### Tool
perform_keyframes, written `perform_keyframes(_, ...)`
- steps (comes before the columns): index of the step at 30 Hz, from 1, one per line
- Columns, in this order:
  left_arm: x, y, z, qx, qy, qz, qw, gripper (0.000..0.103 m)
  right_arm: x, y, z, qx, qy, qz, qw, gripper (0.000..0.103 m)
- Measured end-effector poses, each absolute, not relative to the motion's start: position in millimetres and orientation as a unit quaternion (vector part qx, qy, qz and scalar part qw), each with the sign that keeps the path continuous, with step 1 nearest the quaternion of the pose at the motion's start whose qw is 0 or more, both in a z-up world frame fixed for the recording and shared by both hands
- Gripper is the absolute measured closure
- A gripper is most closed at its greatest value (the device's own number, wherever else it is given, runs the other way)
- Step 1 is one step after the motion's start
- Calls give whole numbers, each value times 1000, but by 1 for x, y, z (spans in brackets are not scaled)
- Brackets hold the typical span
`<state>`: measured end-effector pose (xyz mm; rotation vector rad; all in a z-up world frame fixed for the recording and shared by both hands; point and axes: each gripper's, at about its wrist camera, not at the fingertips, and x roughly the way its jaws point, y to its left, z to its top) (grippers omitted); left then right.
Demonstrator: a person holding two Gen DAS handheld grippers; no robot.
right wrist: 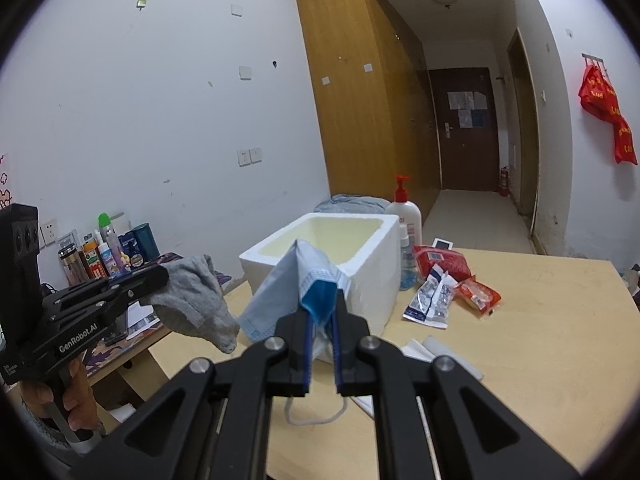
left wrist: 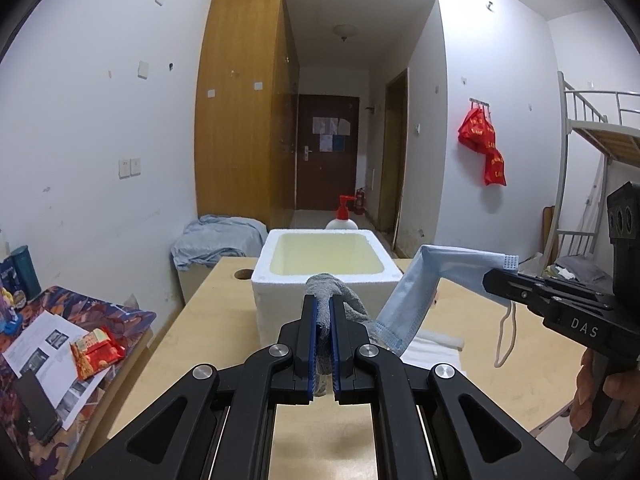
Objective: Organize soft objects
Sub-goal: 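Carry the grey sock and blue mask with both tools over the foam box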
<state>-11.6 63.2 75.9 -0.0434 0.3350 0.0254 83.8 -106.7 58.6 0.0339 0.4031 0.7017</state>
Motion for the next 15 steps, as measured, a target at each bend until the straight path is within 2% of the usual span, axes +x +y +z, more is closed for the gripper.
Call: perform_keyframes(15, 0, 67, 94, -23, 146, 12, 989, 97, 94, -107, 83, 10, 176, 335, 926, 92)
